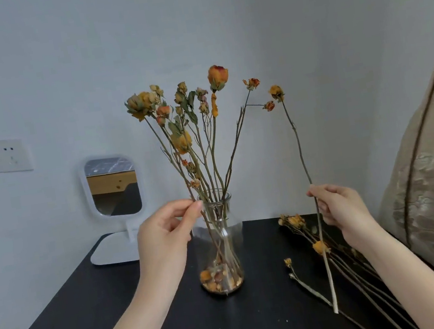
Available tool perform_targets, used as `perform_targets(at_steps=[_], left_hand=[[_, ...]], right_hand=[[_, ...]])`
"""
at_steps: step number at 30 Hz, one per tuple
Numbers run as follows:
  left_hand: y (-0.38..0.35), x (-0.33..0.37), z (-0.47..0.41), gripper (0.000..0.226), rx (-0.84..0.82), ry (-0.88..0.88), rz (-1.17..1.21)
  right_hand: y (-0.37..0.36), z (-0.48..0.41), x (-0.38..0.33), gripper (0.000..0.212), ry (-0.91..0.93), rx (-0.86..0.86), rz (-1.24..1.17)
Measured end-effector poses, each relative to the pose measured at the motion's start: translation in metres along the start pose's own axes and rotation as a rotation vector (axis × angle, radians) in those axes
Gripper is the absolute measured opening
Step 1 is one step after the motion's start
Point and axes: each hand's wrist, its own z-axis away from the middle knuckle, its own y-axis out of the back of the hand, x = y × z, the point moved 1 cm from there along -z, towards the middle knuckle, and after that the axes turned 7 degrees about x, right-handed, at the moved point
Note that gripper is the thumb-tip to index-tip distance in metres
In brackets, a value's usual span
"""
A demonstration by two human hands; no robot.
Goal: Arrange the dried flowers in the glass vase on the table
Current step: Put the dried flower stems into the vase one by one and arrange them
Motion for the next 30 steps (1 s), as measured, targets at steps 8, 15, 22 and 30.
perform_targets(at_steps=[8, 15, 22, 30], left_hand=[[0.001, 0.024, -0.058, 0.007, 0.209, -0.105, 0.058], [-0.012, 0.041, -0.082, 0.006, 0.233, -0.198, 0.048], [-0.025, 0.016, -0.077, 0.009, 0.192, -0.096, -0.024], [-0.035, -0.011, -0.071, 0.013, 0.038, -0.068, -0.206]], right_hand=[[-0.03, 0.01, -0.026, 0.017, 0.062, -0.014, -0.05], [-0.041, 0.014, -0.033, 0.018, 0.1, -0.036, -0.034], [-0.039, 0.013, -0.026, 0.019, 0.088, -0.037, -0.019], [-0.037, 0.01, -0.017, 0.019, 0.067, -0.027, -0.005]])
